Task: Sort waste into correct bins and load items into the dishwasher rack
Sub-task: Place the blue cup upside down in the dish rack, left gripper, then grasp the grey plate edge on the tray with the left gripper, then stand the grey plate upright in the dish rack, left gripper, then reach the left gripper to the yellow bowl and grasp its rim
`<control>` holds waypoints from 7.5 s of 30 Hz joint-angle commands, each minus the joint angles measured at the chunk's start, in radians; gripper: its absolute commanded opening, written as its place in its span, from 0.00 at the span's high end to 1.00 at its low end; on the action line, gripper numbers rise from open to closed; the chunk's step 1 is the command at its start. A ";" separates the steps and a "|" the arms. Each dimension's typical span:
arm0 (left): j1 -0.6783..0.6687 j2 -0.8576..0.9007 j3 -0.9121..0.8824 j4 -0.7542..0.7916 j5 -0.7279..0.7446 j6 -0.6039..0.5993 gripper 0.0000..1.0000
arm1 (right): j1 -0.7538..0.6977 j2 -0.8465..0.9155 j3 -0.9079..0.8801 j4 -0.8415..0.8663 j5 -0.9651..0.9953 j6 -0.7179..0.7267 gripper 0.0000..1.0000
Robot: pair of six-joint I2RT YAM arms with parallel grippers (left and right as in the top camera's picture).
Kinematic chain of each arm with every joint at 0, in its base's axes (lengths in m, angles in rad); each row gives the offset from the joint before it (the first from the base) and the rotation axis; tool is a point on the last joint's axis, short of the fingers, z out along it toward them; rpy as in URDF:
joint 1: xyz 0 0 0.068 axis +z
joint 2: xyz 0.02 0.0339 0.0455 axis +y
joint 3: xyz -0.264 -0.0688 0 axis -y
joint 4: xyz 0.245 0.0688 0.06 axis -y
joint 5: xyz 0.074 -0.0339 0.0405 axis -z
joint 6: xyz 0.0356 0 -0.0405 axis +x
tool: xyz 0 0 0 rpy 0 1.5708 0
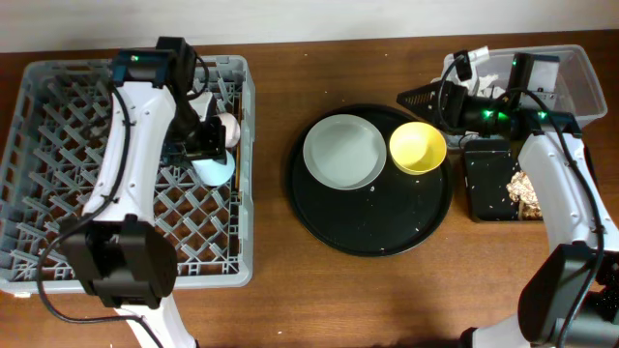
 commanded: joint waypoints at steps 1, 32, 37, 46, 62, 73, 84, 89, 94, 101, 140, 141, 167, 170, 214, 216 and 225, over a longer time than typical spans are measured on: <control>0.004 -0.027 -0.081 0.087 -0.034 -0.018 0.51 | 0.002 -0.011 0.008 -0.018 0.009 -0.036 0.02; -0.443 0.128 0.236 0.244 -0.041 0.097 0.10 | -0.170 -0.027 0.588 -0.723 0.812 -0.111 0.02; -0.555 0.239 0.236 0.303 -0.043 0.168 0.17 | -0.190 -0.017 0.576 -0.771 0.846 -0.111 0.02; -0.624 0.363 0.236 0.365 -0.119 0.163 0.21 | -0.189 -0.011 0.576 -0.790 0.846 -0.116 0.02; -0.404 0.431 0.240 0.330 -0.008 -0.274 0.24 | -0.188 -0.002 0.576 -0.794 0.846 -0.130 0.02; -0.401 0.478 0.235 0.325 -0.006 -0.274 0.34 | -0.188 -0.002 0.576 -0.795 0.846 -0.130 0.02; -0.412 0.550 0.235 0.341 0.014 -0.315 0.89 | -0.188 -0.002 0.576 -0.794 0.846 -0.130 0.02; -0.423 0.551 0.256 0.328 0.047 -0.315 1.00 | -0.188 -0.002 0.576 -0.794 0.846 -0.130 0.02; -0.402 0.551 0.455 0.194 0.045 -0.261 1.00 | -0.188 -0.002 0.576 -0.794 0.846 -0.130 0.02; -0.351 0.551 1.056 -0.120 -0.157 -0.146 1.00 | -0.188 -0.002 0.576 -0.793 0.846 -0.130 0.02; 0.137 0.412 0.779 -0.042 -0.982 0.400 1.00 | -0.188 -0.002 0.576 -0.793 0.859 -0.129 0.02; 0.135 0.412 0.780 -0.028 -1.019 0.400 1.00 | -0.188 -0.002 0.576 -0.793 0.859 -0.129 0.02; 0.027 0.362 1.008 0.007 -0.416 0.313 0.19 | -0.188 -0.002 0.576 -0.788 0.860 -0.129 0.02; -0.003 0.352 1.049 0.032 -0.128 0.313 0.13 | -0.188 -0.002 0.576 -0.783 0.860 -0.129 0.02; -0.709 0.436 0.086 0.840 -0.034 -0.024 0.42 | -0.188 -0.002 0.576 -0.805 0.860 -0.130 0.02; -0.708 0.441 0.086 0.819 -0.040 -0.024 0.46 | -0.188 -0.002 0.576 -0.805 0.860 -0.130 0.02; -0.688 0.437 0.106 0.715 -0.216 -0.024 0.47 | -0.188 -0.002 0.576 -0.805 0.860 -0.130 0.02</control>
